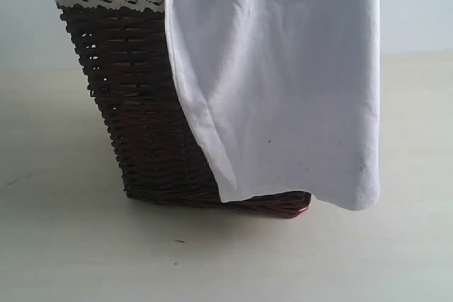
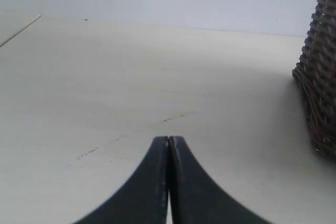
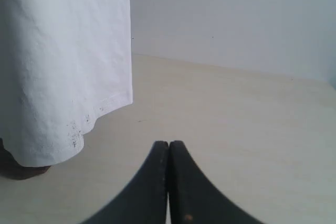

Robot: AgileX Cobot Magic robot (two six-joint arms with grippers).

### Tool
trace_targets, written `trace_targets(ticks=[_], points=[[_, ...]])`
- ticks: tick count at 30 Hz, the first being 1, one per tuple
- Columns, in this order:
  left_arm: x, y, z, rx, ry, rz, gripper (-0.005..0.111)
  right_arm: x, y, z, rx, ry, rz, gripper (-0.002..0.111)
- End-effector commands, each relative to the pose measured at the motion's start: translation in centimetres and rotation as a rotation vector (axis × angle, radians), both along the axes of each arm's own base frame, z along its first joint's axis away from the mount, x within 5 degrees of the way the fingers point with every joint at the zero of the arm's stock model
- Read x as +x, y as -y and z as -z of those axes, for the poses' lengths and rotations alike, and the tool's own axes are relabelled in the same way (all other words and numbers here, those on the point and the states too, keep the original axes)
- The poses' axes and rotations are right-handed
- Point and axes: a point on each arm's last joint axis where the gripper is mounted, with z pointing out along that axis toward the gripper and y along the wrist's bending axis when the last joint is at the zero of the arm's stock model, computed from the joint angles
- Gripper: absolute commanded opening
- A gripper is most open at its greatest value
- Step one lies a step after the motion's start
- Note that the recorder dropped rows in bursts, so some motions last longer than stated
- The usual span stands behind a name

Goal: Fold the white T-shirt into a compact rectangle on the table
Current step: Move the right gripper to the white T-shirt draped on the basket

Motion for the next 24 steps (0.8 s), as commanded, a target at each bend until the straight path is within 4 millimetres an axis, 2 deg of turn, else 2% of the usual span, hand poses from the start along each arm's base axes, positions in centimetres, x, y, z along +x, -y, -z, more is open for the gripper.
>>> trace_targets(ticks=[1,7,10,13,15,16,19,24], points=[[0.0,0.0,-0.1,-0.009,0.015,-0.001,0.0,0.0,0.0,0.1,-0.003,0.001,0.004,0.0],[0.0,0.0,-0.1,-0.009,0.015,-0.001,0.0,0.0,0.0,0.1,-0.018,0.006,0.002,0.0],[0.0,0.0,-0.1,-0.009,0.015,-0.001,0.0,0.1,0.1,-0.4,-0.112,0.069,-0.002,0.0],[0.0,0.0,-0.1,-0.009,0.015,-0.001,0.0,0.2,0.0,-1.4,-0.097,0.183,-0.009,0.0],[0.0,0.0,-0.1,-0.009,0.015,-0.001,0.0,0.1,-0.1,-2.0,-0.016,0.241,-0.01,0.0],[0.0,-0.1,-0.2,0.047,0.017,0.004,0.0,0.1,-0.1,-2.3,0.048,0.268,-0.008,0.0],[0.1,-0.3,-0.5,0.167,0.045,0.013,0.0,0.0,-0.1,-3.4,0.098,0.377,-0.013,0.0],[0.3,0.1,-2.1,0.137,0.231,0.035,0.0,-0.4,0.1,-4.9,0.442,0.514,-0.021,0.0]])
